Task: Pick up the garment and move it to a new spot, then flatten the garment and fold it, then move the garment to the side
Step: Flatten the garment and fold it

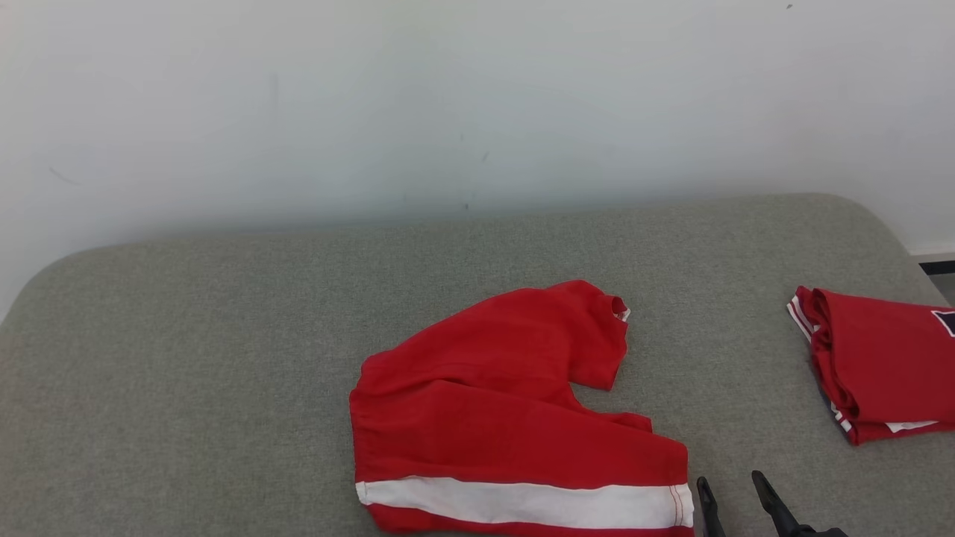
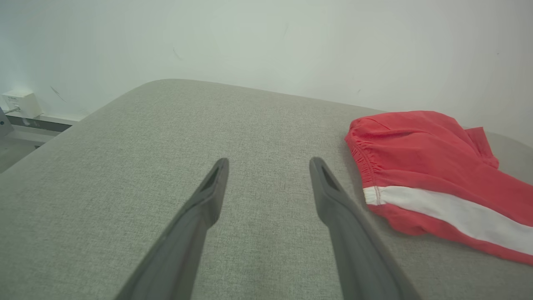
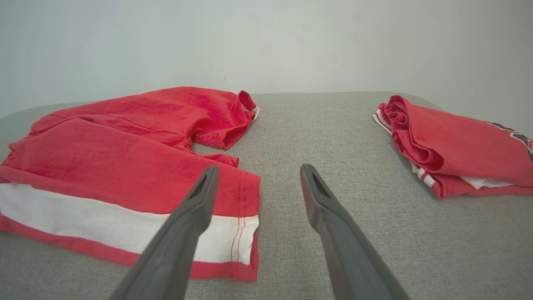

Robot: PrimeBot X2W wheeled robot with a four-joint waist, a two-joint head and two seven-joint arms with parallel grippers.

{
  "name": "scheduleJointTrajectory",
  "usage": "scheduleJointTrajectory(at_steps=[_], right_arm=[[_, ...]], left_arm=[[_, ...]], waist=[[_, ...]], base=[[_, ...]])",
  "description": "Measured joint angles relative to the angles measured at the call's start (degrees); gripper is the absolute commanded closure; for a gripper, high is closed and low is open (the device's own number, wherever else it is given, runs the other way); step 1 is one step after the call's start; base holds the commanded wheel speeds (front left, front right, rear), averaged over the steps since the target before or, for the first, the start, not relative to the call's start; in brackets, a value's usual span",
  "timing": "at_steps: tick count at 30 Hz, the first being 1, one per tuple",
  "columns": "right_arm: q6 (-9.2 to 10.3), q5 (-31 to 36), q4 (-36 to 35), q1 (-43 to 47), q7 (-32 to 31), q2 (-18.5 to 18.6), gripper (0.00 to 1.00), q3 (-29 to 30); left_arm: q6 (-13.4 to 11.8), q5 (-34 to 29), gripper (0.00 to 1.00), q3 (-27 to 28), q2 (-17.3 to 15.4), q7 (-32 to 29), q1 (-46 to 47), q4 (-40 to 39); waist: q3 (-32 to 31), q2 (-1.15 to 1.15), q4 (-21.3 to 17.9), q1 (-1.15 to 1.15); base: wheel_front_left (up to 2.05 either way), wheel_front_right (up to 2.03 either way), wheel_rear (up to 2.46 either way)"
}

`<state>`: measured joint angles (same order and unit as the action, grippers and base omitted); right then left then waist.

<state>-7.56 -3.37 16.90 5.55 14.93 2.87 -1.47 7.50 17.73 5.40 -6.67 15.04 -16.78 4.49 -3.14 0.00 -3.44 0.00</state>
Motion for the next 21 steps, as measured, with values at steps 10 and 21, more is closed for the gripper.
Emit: scheduleJointTrajectory(at_steps=[10, 21], right_arm=[[0.0, -0.58, -0.12, -0.38, 0.05, 0.0, 0.0, -0.57], [0.0, -0.82, -0.37, -0.86, 0.07, 0.0, 0.0, -1.22]], left_arm=[[0.0, 0.62, 0.0, -1.02, -1.67, 0.0, 4.29, 5.25], [0.03, 5.45, 0.0, -6.35, -6.06, 0.0, 6.06, 6.77]], waist=[[0.75, 0.0, -0.39, 0.0], [1.22, 0.0, -1.15, 0.01]], base=[[0.0, 0.0, 0.0], [0.0, 0.0, 0.0]])
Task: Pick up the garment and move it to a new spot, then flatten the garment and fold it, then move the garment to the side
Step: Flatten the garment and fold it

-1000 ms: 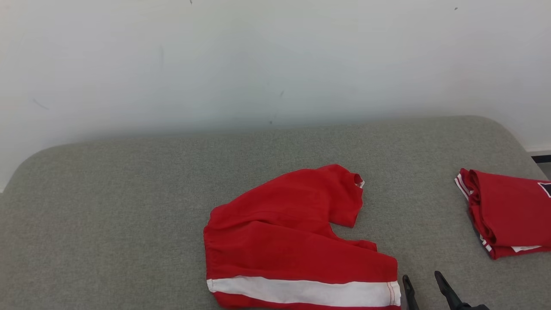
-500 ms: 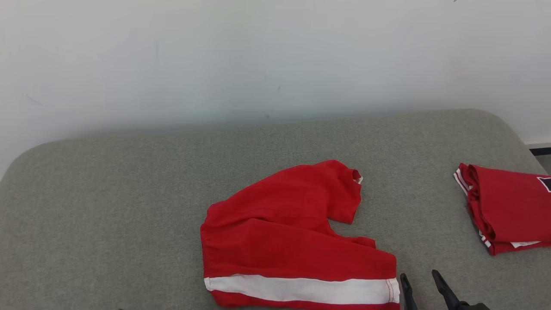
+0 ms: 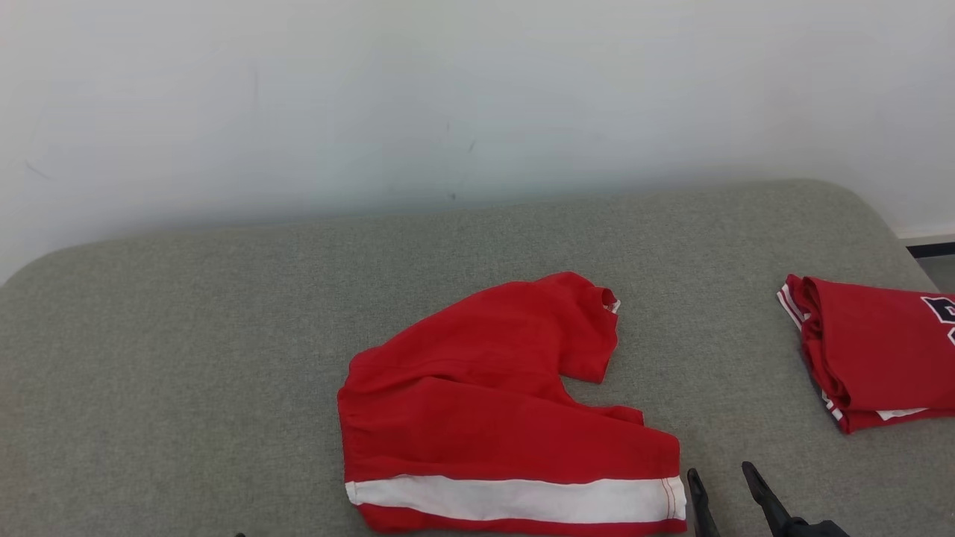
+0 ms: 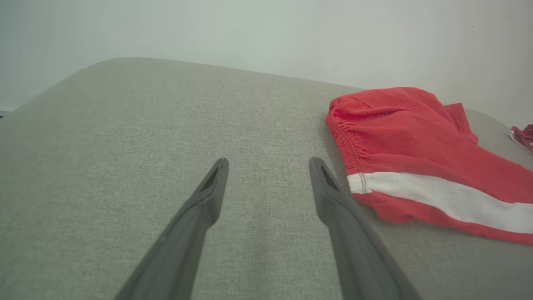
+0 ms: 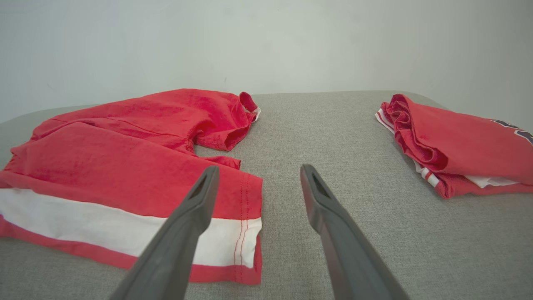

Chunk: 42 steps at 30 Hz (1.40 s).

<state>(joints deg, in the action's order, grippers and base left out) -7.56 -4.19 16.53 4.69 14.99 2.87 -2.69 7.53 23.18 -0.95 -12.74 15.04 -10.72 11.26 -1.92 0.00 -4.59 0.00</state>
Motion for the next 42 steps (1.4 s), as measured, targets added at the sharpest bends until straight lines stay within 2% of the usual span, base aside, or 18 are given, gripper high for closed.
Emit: scheduleJointTrajectory(at_steps=[4, 7, 11, 14, 17, 21, 26, 32, 36, 42], right_arm=[[0.0, -0.02, -0.03, -0.15, 0.01, 0.01, 0.0, -0.42], [0.0, -0.01, -0.04, -0.53, 0.02, -0.01, 0.0, -1.02], [0.0, 0.11, 0.0, -0.86, 0.11, 0.0, 0.0, -1.7], [0.0, 0.21, 0.04, -0.91, 0.11, 0.0, 0.0, -1.85], [0.0, 0.24, 0.05, -0.91, 0.11, -0.01, 0.0, -2.07], [0.0, 0.25, 0.05, -0.88, 0.12, 0.0, 0.0, -2.34], [0.0, 0.25, -0.05, -0.82, 0.11, 0.0, 0.0, -2.04], [0.0, 0.25, -0.32, -0.52, 0.11, 0.0, 0.0, -1.7], [0.0, 0.23, -0.42, -0.41, 0.12, 0.0, 0.0, -1.77], [0.0, 0.23, -0.44, -0.53, 0.08, 0.0, 0.0, -2.11]], left_arm=[[0.0, 5.48, 0.0, -7.72, -3.65, 0.0, 0.98, 2.74], [-0.01, 8.68, 0.0, -14.45, -6.12, 0.0, 5.41, 6.35], [0.0, 11.46, 0.0, -21.78, -6.71, 0.0, 11.69, 11.83], [0.0, 12.27, 0.0, -25.38, -5.8, 0.0, 15.29, 15.82], [-0.03, 11.79, 0.0, -25.7, -4.13, 0.0, 18.21, 19.52], [-2.74, 10.65, 0.0, -25.38, -2.38, 0.0, 20.26, 22.43], [-5.6, 10.18, 0.0, -25.08, -2.68, -1.03, 20.56, 22.96], [-6.88, 10.68, 0.0, -24.74, -4.75, -2.81, 17.44, 18.85], [-9.13, 11.14, 0.0, -24.02, -6.65, -4.71, 14.58, 14.29], [-11.63, 11.13, 0.0, -24.38, -6.67, -7.71, 14.22, 9.17]], waist=[[0.2, 0.0, -0.43, 0.0], [0.55, 0.0, -0.98, 0.0], [1.09, 0.0, -2.09, 0.0], [1.52, 0.0, -3.1, 0.0], [1.96, 0.0, -4.07, 0.0], [2.43, 0.0, -5.21, 0.0], [2.89, 0.0, -6.22, 0.0], [2.94, 0.0, -6.39, 0.0], [3.0, 0.0, -6.24, 0.0], [3.33, 0.0, -6.45, 0.0]], base=[[0.0, 0.0, 0.0], [0.0, 0.0, 0.0], [0.0, 0.0, 0.0], [0.0, 0.0, 0.0], [0.0, 0.0, 0.0], [0.0, 0.0, 0.0], [0.0, 0.0, 0.0], [0.0, 0.0, 0.0], [0.0, 0.0, 0.0], [0.0, 0.0, 0.0]])
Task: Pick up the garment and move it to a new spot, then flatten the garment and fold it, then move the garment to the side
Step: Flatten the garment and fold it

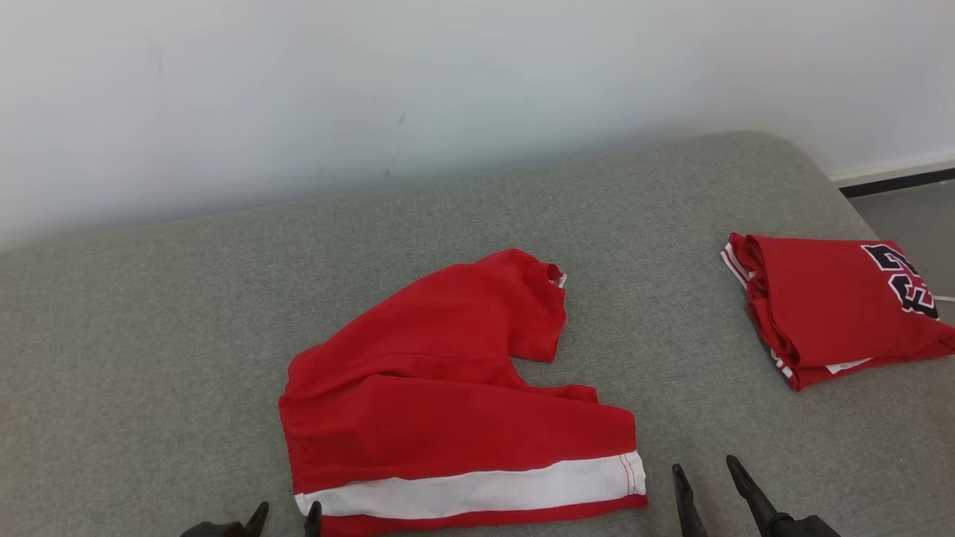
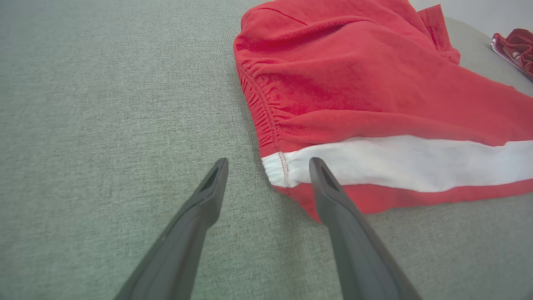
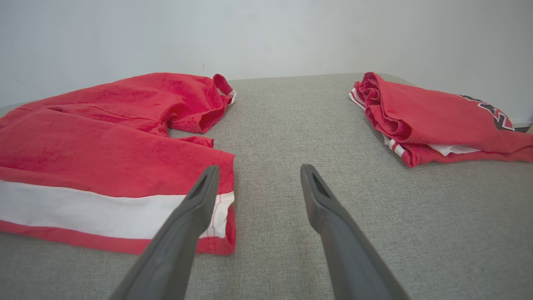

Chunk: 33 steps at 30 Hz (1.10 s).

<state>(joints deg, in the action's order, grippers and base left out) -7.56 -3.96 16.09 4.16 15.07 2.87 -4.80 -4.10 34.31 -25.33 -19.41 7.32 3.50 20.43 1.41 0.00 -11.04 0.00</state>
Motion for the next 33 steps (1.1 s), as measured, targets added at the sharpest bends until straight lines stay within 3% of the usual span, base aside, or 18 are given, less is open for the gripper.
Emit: scheduleJointTrajectory(at_steps=[8, 24, 25, 28, 29, 33], right_arm=[[0.0, 0.04, -0.26, -0.17, -0.11, 0.0, 0.0, 0.23], [0.0, 0.02, -0.43, -1.09, -0.1, 0.0, 0.0, 0.19], [0.0, 0.02, -0.43, -1.2, -0.1, 0.0, 0.0, 0.19], [0.0, 0.02, -0.44, -1.42, -0.1, 0.0, 0.0, 0.18], [0.0, 0.02, -0.44, -1.51, -0.1, 0.0, 0.0, 0.14], [0.0, 0.02, -0.53, -1.79, -0.29, 0.0, 0.0, -0.15]], left_arm=[[-4.48, -0.38, 0.0, -0.12, -0.93, -5.43, -0.28, -3.28], [-7.81, -0.99, 0.0, -2.19, -1.14, -13.95, 2.93, -3.37], [-7.99, -0.98, 0.13, -2.38, -1.02, -14.43, 3.18, -3.11], [-7.97, -0.98, 0.91, -2.83, -0.53, -15.25, 4.1, -2.65], [-7.95, -0.98, 1.0, -2.9, -0.34, -15.24, 4.38, -2.44], [-7.49, -0.85, 1.0, -2.49, -0.22, -14.1, 4.93, -1.63]], waist=[[0.84, 0.0, -0.71, 0.0], [3.28, 0.0, -0.52, 0.0], [3.4, 0.0, -0.53, 0.0], [3.71, 0.0, -0.59, 0.0], [3.79, 0.0, -0.64, 0.0], [4.03, 0.0, -0.8, -0.01]], base=[[0.0, 0.0, 0.0], [0.0, 0.0, 0.0], [0.0, 0.0, 0.0], [0.0, 0.0, 0.0], [0.0, 0.0, 0.0], [0.0, 0.0, 0.0]])
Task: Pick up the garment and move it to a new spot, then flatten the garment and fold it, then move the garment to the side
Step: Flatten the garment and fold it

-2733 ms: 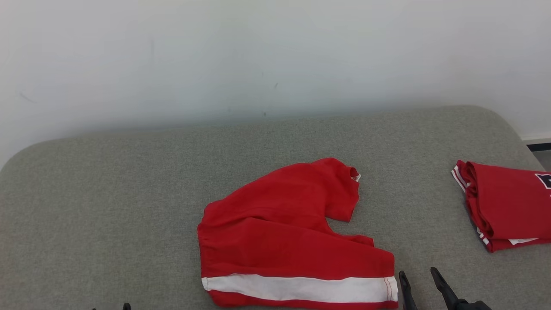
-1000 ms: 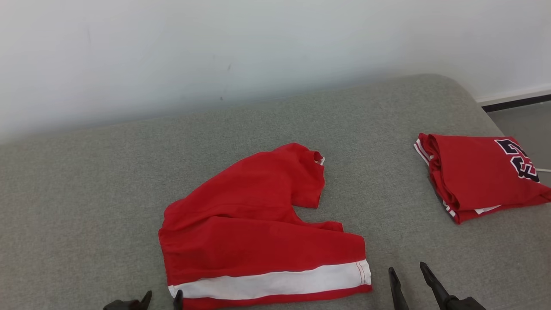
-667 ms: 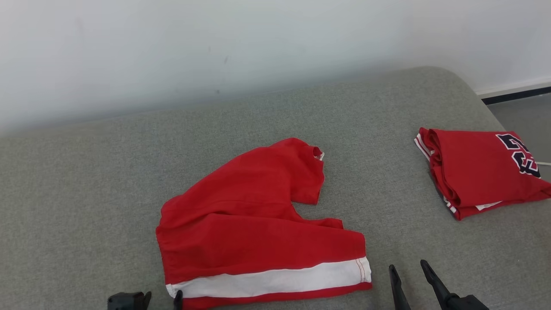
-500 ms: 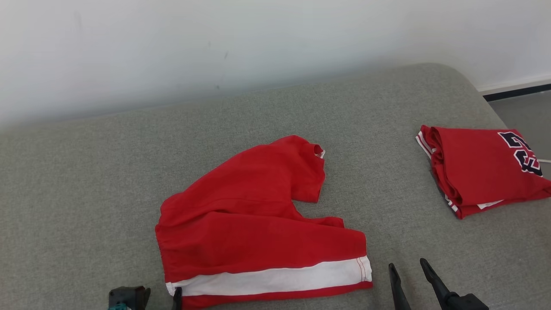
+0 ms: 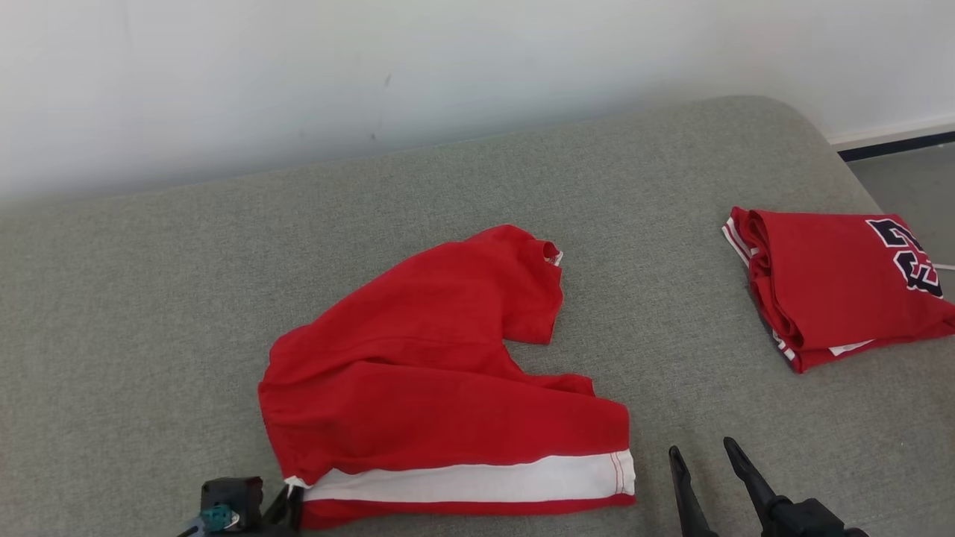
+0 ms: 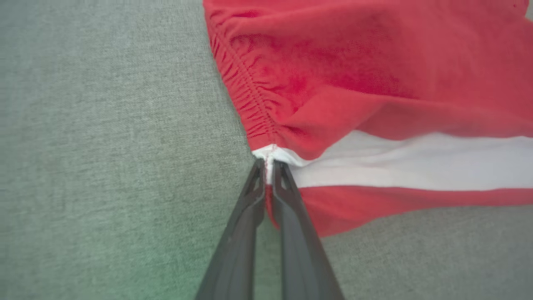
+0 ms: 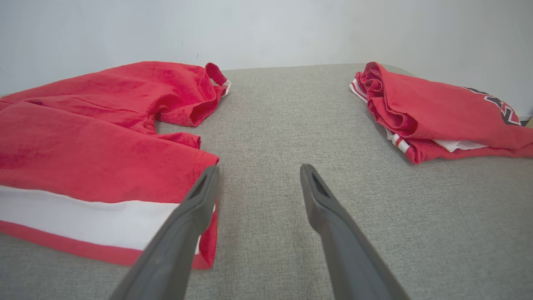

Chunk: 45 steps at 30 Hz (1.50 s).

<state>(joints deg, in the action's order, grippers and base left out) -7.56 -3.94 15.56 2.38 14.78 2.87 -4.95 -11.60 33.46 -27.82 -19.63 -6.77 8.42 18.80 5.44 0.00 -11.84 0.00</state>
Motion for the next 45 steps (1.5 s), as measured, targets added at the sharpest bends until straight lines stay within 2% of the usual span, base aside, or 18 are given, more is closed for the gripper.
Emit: scheduleJointTrajectory(at_steps=[3, 6, 11, 13, 18, 26, 27, 29, 30, 31, 34, 35, 40, 45], right_arm=[[0.0, 0.0, -0.3, -0.27, -2.69, 0.01, 0.0, -0.1], [0.0, -0.66, -0.69, -0.35, -8.4, 0.01, 0.0, -1.32], [0.0, -2.94, -3.36, -0.54, -15.35, -0.02, 0.0, -4.28], [0.0, -3.24, -3.85, -0.43, -16.22, -0.02, 0.0, -4.39], [0.0, -3.54, -3.33, -0.03, -21.94, 0.02, 0.0, -5.05], [0.0, -4.48, -2.66, -0.57, -24.37, -0.01, 0.0, -7.38], [0.0, -4.64, -2.4, -0.76, -24.41, -0.01, 0.03, -7.7], [0.0, -5.39, -1.63, -1.42, -24.87, -0.01, 0.17, -8.05], [0.0, -5.61, -1.2, -1.76, -24.9, 0.0, 0.31, -8.26], [0.0, -5.79, -0.67, -2.15, -24.94, 0.0, 0.39, -8.48], [0.0, -6.57, 0.77, -3.61, -24.86, 0.0, 0.8, -9.47], [0.0, -6.76, 1.01, -4.12, -24.52, -0.01, 1.0, -9.85], [0.0, -7.49, 0.44, -5.66, -21.03, -0.01, 1.0, -9.4], [0.0, -9.39, -4.04, -8.11, -16.66, -0.07, 1.0, -7.36]], left_arm=[[-0.07, -0.01, 1.0, 0.66, -0.26, 2.2, -0.04, 0.19], [-1.15, -0.12, 1.0, 1.13, -0.07, 4.72, -0.97, -0.45], [-2.86, -1.18, 1.0, 0.77, 1.87, 8.34, -2.87, -2.77], [-2.86, -1.18, 1.0, 0.55, 2.31, 8.71, -3.08, -3.08], [-2.25, -1.15, 1.0, -0.24, 3.13, 9.06, -3.28, -2.74], [0.77, 0.19, 1.0, -0.2, 3.42, 11.56, -1.65, 2.35], [1.11, 0.37, 1.0, -0.14, 3.49, 11.96, -1.31, 3.1], [2.0, 0.49, 1.0, -0.11, 3.77, 12.84, -0.7, 4.72], [2.32, 0.58, 1.0, -0.13, 3.92, 13.25, -0.36, 5.58], [2.66, 0.65, 1.0, -0.16, 4.04, 13.55, -0.01, 6.35], [3.87, 0.88, 1.0, -0.3, 4.42, 14.62, 1.12, 8.66], [4.19, 0.94, 1.0, -0.31, 4.52, 14.93, 1.51, 9.49], [6.19, 2.05, 1.0, 0.81, 5.19, 18.27, 2.85, 12.34], [8.78, 4.28, 1.0, 3.46, 5.15, 20.24, 4.61, 11.85]], waist=[[0.09, 0.0, -0.02, 0.0], [0.42, 0.0, 0.06, 0.0], [1.16, 0.0, 0.84, 0.01], [1.25, 0.0, 1.12, 0.0], [1.5, 0.0, 2.42, 0.0], [1.31, 0.0, 3.08, 0.0], [1.32, 0.0, 2.99, 0.0], [1.37, 0.0, 2.84, 0.0], [1.4, 0.0, 2.81, 0.0], [1.43, 0.0, 2.79, 0.0], [1.53, 0.0, 2.83, 0.0], [1.53, 0.0, 2.88, 0.0], [0.93, 0.0, 3.15, 0.0], [-0.09, 0.0, 3.06, 0.0]], base=[[0.0, 0.0, 0.0], [0.0, 0.0, 0.0], [0.0, 0.0, 0.0], [0.0, 0.0, 0.0], [0.0, 0.0, 0.0], [0.0, 0.0, 0.0], [0.0, 0.0, 0.0], [0.0, 0.0, 0.0], [0.0, 0.0, 0.0], [0.0, 0.0, 0.0], [0.0, 0.0, 0.0], [0.0, 0.0, 0.0], [0.0, 0.0, 0.0], [0.0, 0.0, 0.0]])
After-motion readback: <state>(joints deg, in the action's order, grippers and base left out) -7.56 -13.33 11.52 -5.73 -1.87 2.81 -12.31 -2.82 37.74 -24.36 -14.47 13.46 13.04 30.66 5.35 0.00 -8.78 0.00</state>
